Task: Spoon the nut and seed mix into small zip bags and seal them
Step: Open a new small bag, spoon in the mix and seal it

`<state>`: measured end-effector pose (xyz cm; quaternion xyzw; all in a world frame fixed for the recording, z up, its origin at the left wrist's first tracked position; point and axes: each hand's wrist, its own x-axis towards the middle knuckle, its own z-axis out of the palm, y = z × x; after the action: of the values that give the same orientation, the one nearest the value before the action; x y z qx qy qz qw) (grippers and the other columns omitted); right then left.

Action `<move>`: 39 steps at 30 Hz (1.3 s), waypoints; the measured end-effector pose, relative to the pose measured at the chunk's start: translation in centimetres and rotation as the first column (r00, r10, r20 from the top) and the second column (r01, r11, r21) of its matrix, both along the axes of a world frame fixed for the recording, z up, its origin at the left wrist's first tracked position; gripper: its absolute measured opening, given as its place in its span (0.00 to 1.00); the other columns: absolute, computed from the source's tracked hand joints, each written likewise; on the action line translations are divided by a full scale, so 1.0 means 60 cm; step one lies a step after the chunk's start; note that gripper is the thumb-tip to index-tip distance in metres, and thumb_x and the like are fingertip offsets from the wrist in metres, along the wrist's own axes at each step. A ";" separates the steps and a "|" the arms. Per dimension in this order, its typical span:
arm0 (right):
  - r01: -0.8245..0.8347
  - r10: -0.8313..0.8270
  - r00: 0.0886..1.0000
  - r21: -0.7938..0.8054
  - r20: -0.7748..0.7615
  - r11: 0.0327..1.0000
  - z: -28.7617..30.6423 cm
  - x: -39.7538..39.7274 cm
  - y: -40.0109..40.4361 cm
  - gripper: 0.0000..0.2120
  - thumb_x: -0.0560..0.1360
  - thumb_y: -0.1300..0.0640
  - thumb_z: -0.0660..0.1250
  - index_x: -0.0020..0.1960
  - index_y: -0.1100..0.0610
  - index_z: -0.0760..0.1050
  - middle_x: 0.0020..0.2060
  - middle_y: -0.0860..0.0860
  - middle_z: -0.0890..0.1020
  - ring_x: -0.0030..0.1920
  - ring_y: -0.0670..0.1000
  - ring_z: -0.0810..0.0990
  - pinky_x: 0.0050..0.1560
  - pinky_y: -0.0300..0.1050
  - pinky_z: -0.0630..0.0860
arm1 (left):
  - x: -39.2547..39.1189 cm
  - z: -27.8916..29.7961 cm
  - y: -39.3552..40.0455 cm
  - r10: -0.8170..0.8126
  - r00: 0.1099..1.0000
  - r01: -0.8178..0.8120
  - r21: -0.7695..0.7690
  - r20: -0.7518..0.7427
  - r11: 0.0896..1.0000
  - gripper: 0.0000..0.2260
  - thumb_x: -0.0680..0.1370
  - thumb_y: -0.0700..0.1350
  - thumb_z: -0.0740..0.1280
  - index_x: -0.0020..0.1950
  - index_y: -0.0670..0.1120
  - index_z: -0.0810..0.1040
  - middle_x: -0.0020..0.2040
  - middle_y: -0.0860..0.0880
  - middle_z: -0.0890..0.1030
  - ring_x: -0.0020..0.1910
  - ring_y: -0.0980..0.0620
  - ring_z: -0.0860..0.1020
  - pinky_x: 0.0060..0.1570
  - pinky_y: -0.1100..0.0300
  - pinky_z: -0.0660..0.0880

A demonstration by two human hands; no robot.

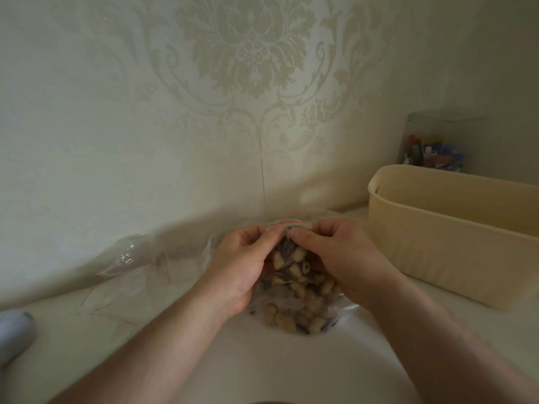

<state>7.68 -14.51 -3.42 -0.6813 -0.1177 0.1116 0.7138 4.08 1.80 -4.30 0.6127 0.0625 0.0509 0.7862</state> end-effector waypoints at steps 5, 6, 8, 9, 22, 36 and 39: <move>0.034 -0.035 0.999 0.030 0.023 0.999 0.000 0.001 0.001 0.04 0.79 0.61 0.73 0.50 0.60 0.86 0.42 0.59 0.88 0.42 0.56 0.88 0.48 0.51 0.83 | -0.001 -0.001 0.001 -0.005 0.998 0.005 0.003 0.064 1.000 0.12 0.74 0.38 0.74 0.56 0.37 0.84 0.53 0.36 0.87 0.56 0.38 0.85 0.63 0.45 0.81; 0.035 -0.036 0.999 0.034 0.022 0.999 0.000 0.001 0.001 0.04 0.79 0.61 0.73 0.50 0.60 0.86 0.42 0.58 0.88 0.43 0.56 0.88 0.48 0.51 0.83 | 0.000 -0.002 0.002 -0.006 0.997 0.006 0.006 0.083 1.000 0.13 0.72 0.39 0.75 0.55 0.37 0.84 0.53 0.36 0.87 0.55 0.40 0.85 0.62 0.46 0.81; 0.047 -0.048 0.999 0.042 0.016 0.998 0.000 0.002 0.001 0.04 0.80 0.60 0.72 0.49 0.60 0.85 0.42 0.59 0.88 0.42 0.57 0.87 0.47 0.52 0.83 | 0.000 -0.002 0.005 -0.002 0.995 0.001 0.010 0.099 1.000 0.15 0.71 0.44 0.75 0.54 0.38 0.85 0.52 0.37 0.87 0.53 0.41 0.86 0.60 0.47 0.81; 0.052 -0.053 0.999 0.046 0.014 0.998 0.000 0.001 0.000 0.04 0.80 0.60 0.72 0.49 0.61 0.84 0.41 0.60 0.88 0.42 0.57 0.87 0.46 0.52 0.83 | 0.001 -0.003 0.006 0.004 0.995 -0.005 0.014 0.104 1.000 0.15 0.71 0.45 0.75 0.54 0.38 0.85 0.52 0.37 0.87 0.53 0.41 0.86 0.60 0.47 0.81; 0.166 -0.171 0.985 0.304 -0.008 0.938 0.004 0.004 0.005 0.03 0.80 0.59 0.71 0.49 0.56 0.84 0.41 0.56 0.86 0.42 0.54 0.85 0.45 0.52 0.81 | -0.002 -0.009 0.006 -0.120 0.980 0.096 0.153 0.156 0.983 0.17 0.72 0.43 0.75 0.61 0.46 0.83 0.49 0.47 0.88 0.50 0.49 0.86 0.52 0.52 0.84; -0.172 0.166 0.985 0.308 0.046 0.936 0.007 -0.006 -0.004 0.13 0.79 0.72 0.66 0.62 0.64 0.81 0.52 0.64 0.86 0.50 0.59 0.87 0.48 0.49 0.83 | 0.001 -0.009 0.013 -0.205 0.965 0.191 0.099 0.163 0.977 0.25 0.67 0.33 0.81 0.62 0.40 0.81 0.54 0.39 0.87 0.53 0.44 0.85 0.51 0.58 0.82; -0.130 0.125 0.992 0.277 0.036 0.952 0.007 -0.007 0.000 0.10 0.79 0.69 0.69 0.59 0.63 0.83 0.51 0.62 0.87 0.50 0.57 0.87 0.50 0.48 0.84 | 0.004 -0.011 0.022 -0.236 0.956 0.224 0.084 0.174 0.971 0.20 0.68 0.34 0.78 0.60 0.39 0.84 0.56 0.38 0.86 0.56 0.42 0.84 0.58 0.54 0.81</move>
<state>7.25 -14.52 -2.97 -0.5659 -0.1824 0.1333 0.7929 4.35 3.13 -4.96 0.6332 -0.0833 0.0171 0.7693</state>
